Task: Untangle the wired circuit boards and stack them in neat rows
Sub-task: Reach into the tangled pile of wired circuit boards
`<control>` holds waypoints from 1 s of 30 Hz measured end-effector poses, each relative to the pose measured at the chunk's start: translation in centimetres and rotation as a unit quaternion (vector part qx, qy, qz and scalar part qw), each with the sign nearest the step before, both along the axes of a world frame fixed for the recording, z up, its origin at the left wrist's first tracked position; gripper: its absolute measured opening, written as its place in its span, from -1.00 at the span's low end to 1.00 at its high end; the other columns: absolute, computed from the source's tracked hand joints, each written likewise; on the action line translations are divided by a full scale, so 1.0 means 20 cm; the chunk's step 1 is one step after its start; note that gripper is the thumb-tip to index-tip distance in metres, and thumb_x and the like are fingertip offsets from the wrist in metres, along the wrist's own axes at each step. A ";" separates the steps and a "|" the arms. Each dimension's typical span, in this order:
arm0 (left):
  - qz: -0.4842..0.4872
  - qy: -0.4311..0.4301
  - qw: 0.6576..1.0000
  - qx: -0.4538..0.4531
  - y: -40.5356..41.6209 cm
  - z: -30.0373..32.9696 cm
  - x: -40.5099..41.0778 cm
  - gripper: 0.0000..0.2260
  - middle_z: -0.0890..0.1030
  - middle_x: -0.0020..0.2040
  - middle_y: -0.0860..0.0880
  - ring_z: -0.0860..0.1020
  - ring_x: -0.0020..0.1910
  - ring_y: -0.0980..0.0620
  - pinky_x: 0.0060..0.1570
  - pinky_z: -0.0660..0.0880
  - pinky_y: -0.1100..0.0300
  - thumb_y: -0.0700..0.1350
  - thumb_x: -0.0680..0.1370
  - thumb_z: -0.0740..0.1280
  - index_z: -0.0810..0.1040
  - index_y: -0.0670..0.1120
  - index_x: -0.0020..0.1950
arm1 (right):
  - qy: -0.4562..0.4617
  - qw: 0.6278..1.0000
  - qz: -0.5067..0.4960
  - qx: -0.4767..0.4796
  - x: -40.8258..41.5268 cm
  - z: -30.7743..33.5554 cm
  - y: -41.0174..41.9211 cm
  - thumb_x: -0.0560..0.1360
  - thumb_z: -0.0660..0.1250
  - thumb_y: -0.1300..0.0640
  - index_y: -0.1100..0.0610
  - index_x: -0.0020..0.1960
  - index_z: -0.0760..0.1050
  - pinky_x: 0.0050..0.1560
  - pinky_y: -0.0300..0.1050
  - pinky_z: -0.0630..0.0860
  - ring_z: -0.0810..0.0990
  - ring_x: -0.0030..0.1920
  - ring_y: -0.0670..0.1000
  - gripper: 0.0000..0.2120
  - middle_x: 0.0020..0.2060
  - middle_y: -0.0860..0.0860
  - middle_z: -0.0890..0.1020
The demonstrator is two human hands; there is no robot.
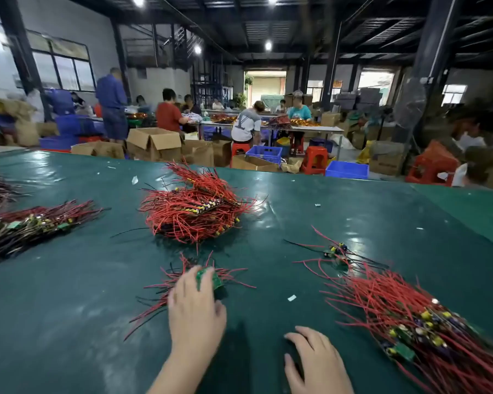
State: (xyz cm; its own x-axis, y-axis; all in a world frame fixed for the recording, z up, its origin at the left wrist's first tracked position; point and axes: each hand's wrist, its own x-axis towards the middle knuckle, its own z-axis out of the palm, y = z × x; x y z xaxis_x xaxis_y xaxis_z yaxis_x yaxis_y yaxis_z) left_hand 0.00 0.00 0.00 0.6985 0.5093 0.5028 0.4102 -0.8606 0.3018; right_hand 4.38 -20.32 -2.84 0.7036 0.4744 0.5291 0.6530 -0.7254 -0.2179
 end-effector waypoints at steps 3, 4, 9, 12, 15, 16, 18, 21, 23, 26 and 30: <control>0.078 0.101 0.992 0.022 0.18 0.03 0.02 -0.37 0.33 0.44 -0.01 0.30 0.43 -0.02 0.42 0.13 0.06 0.12 0.52 0.29 0.16 -0.01 0.52 | 0.021 0.999 0.016 0.026 -0.01 0.00 -0.01 -0.16 0.69 0.07 -0.07 -0.26 0.65 -0.36 -0.20 0.59 0.69 -0.22 -0.07 -0.51 -0.23 -0.11 0.67; 0.069 0.133 0.988 0.022 0.22 0.02 0.03 -0.40 0.37 0.41 0.02 0.35 0.39 0.00 0.40 0.17 0.09 0.15 0.54 0.27 0.17 0.01 0.52 | 0.017 0.999 0.007 0.032 0.00 0.00 -0.01 -0.16 0.69 0.07 -0.08 -0.26 0.65 -0.36 -0.21 0.58 0.69 -0.22 -0.08 -0.51 -0.23 -0.12 0.66; 0.005 0.115 0.993 -0.009 0.18 -0.02 0.05 -0.46 0.44 0.26 0.08 0.45 0.25 0.04 0.14 0.40 0.19 0.17 0.49 0.33 0.33 0.05 0.42 | 0.049 0.997 0.004 0.056 0.01 0.01 -0.02 -0.09 0.68 0.17 -0.07 -0.28 0.63 -0.32 -0.24 0.51 0.67 -0.22 -0.05 -0.55 -0.25 -0.14 0.64; -0.077 0.080 0.993 -0.030 0.06 0.03 0.08 -0.44 0.43 0.27 0.15 0.40 0.28 0.09 0.15 0.39 0.22 0.17 0.47 0.36 0.30 0.11 0.43 | 0.103 0.990 -0.002 0.096 0.00 0.03 -0.03 0.31 0.52 0.20 -0.08 -0.03 0.61 0.03 -0.24 0.42 0.59 0.02 -0.05 -0.70 -0.09 -0.22 0.57; -0.167 0.032 0.985 -0.022 -0.08 0.04 0.08 -0.31 0.46 0.26 0.21 0.43 0.25 0.12 0.15 0.38 0.29 0.14 0.42 0.41 0.20 0.17 0.50 | 0.245 0.936 -0.011 0.254 -0.02 0.05 -0.02 0.47 0.40 0.20 -0.18 0.02 0.50 0.05 -0.31 0.44 0.57 0.03 -0.18 -0.71 -0.03 -0.22 0.59; -0.211 0.001 0.977 -0.022 -0.12 0.03 0.07 -0.26 0.50 0.21 0.19 0.48 0.20 0.11 0.12 0.39 0.30 0.11 0.37 0.46 0.24 0.15 0.49 | 0.297 0.903 -0.025 0.311 -0.01 0.06 -0.02 0.47 0.40 0.20 -0.18 0.02 0.50 -0.03 -0.39 0.45 0.58 -0.01 -0.21 -0.71 -0.04 -0.19 0.61; -0.305 -0.047 0.951 0.002 -0.16 0.01 0.03 -0.17 0.59 0.11 0.16 0.57 0.07 0.08 0.07 0.41 0.28 0.06 0.21 0.56 0.34 0.11 0.44 | 0.364 0.847 -0.046 0.384 0.00 0.07 -0.01 0.47 0.43 0.21 -0.14 0.02 0.53 -0.15 -0.46 0.46 0.60 -0.07 -0.22 -0.73 -0.10 -0.18 0.64; -0.371 -0.094 0.914 0.133 -0.16 -0.01 0.03 -0.14 0.60 0.09 0.15 0.51 0.07 0.13 0.13 0.37 0.28 -0.04 0.14 0.56 0.35 0.04 0.41 | 0.418 0.777 -0.048 0.468 0.04 0.06 -0.01 0.50 0.39 0.23 -0.01 -0.01 0.59 -0.14 -0.13 0.57 0.67 -0.14 -0.01 -0.84 -0.20 -0.11 0.69; -0.387 -0.131 0.895 0.178 -0.16 -0.01 0.03 -0.27 0.60 0.10 0.11 0.49 0.09 0.10 0.18 0.37 0.24 -0.15 0.25 0.45 0.35 0.02 0.42 | 0.476 0.706 -0.030 0.523 0.04 0.09 -0.02 0.54 0.34 0.22 0.05 -0.06 0.59 -0.26 -0.05 0.56 0.68 -0.22 0.12 -0.90 -0.19 0.02 0.70; -0.381 -0.172 0.885 0.205 -0.17 -0.01 0.04 -0.46 0.57 0.11 0.06 0.49 0.11 0.05 0.20 0.41 0.16 -0.22 0.45 0.26 0.36 0.02 0.43 | 0.565 0.576 0.023 0.590 0.03 0.14 -0.05 0.40 0.42 0.16 0.14 -0.11 0.60 -0.37 -0.07 0.61 0.70 -0.28 0.20 -0.91 -0.18 0.24 0.70; -0.354 -0.192 0.887 0.225 -0.20 -0.02 0.04 -0.48 0.43 0.16 0.02 0.46 0.17 0.03 0.26 0.38 0.11 -0.29 0.53 0.08 0.31 0.06 0.46 | 0.584 0.527 0.039 0.617 0.02 0.12 -0.06 0.05 0.53 0.12 0.22 -0.17 0.63 -0.37 -0.05 0.62 0.70 -0.26 0.25 -0.63 -0.13 0.32 0.68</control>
State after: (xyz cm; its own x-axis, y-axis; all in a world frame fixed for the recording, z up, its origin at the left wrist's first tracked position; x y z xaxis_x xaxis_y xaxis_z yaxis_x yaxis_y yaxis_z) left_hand 0.90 -3.90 -0.41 0.4958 -0.3027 0.8140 -0.3408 -0.9299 -0.1381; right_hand 4.80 -21.47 -0.54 0.8950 0.3276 -0.3028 -0.4306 0.4568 -0.7784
